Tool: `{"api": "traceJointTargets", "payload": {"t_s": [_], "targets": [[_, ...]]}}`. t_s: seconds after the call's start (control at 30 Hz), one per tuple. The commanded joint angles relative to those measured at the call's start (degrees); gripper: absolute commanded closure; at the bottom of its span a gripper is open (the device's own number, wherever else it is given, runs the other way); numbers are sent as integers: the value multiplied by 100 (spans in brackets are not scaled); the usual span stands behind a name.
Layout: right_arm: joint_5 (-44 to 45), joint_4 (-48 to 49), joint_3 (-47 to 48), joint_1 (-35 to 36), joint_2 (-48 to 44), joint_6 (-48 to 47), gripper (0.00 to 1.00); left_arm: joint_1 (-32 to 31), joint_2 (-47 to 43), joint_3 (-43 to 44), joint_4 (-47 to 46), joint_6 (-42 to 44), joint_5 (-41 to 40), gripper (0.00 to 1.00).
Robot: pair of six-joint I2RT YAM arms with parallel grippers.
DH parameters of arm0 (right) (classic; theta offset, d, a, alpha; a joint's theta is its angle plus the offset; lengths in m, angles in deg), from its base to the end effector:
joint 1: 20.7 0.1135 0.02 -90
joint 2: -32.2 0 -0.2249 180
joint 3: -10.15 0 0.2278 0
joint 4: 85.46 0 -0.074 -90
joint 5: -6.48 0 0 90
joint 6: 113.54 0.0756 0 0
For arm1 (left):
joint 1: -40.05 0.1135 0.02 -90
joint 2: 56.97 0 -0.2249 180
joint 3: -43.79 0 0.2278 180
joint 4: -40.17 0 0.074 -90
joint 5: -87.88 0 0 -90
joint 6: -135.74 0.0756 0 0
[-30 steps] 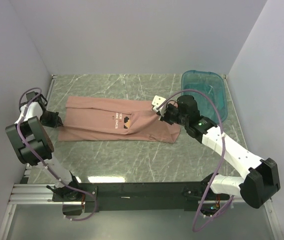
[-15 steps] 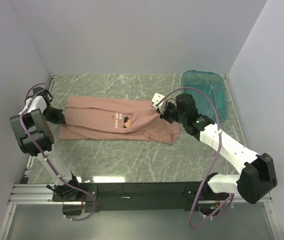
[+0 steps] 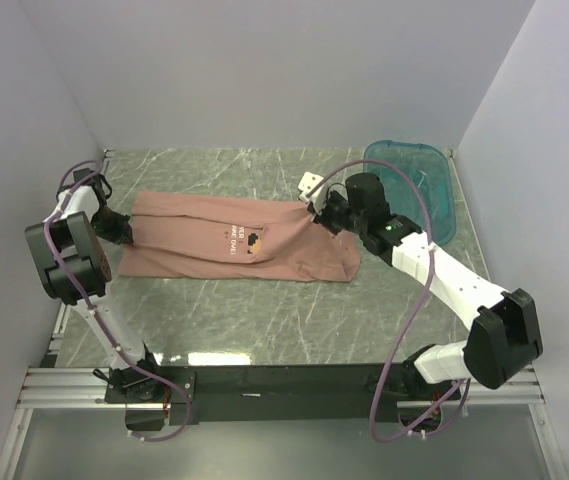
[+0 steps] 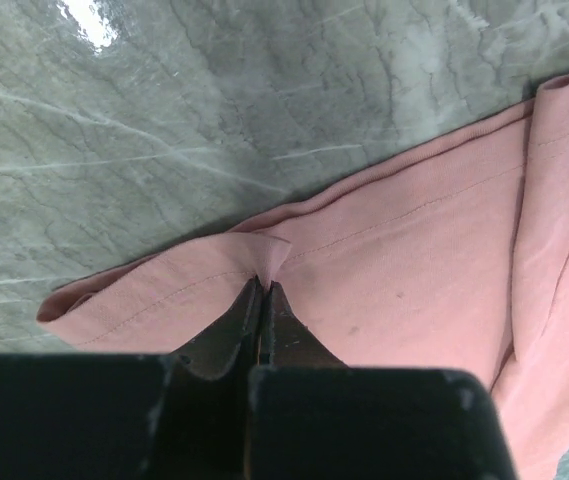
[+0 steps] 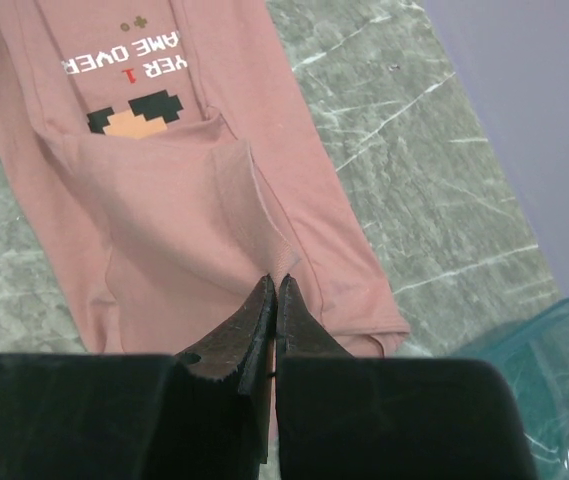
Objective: Fold and stack the t-shirts
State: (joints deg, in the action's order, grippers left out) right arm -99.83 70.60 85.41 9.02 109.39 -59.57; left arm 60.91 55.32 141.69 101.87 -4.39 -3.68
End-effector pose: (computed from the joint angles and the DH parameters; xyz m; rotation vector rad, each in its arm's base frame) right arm 0.2758 0.1819 0.2612 -1.2373 1.5834 0.2174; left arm 0.3375 0.1308 0.1198 -1.6874 2.3578 -0.0512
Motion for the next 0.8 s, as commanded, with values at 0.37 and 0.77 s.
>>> {"api": "traceJointTargets", "payload": {"t_s": [0.37,0.77], "targets": [[49,-39,1024,-45,912,-132,100,-30,91,377,24,197,-169,100],[32,-126,1621,-71,1509,-352,100,-21,188,403,-12,232,-160,100]]}}
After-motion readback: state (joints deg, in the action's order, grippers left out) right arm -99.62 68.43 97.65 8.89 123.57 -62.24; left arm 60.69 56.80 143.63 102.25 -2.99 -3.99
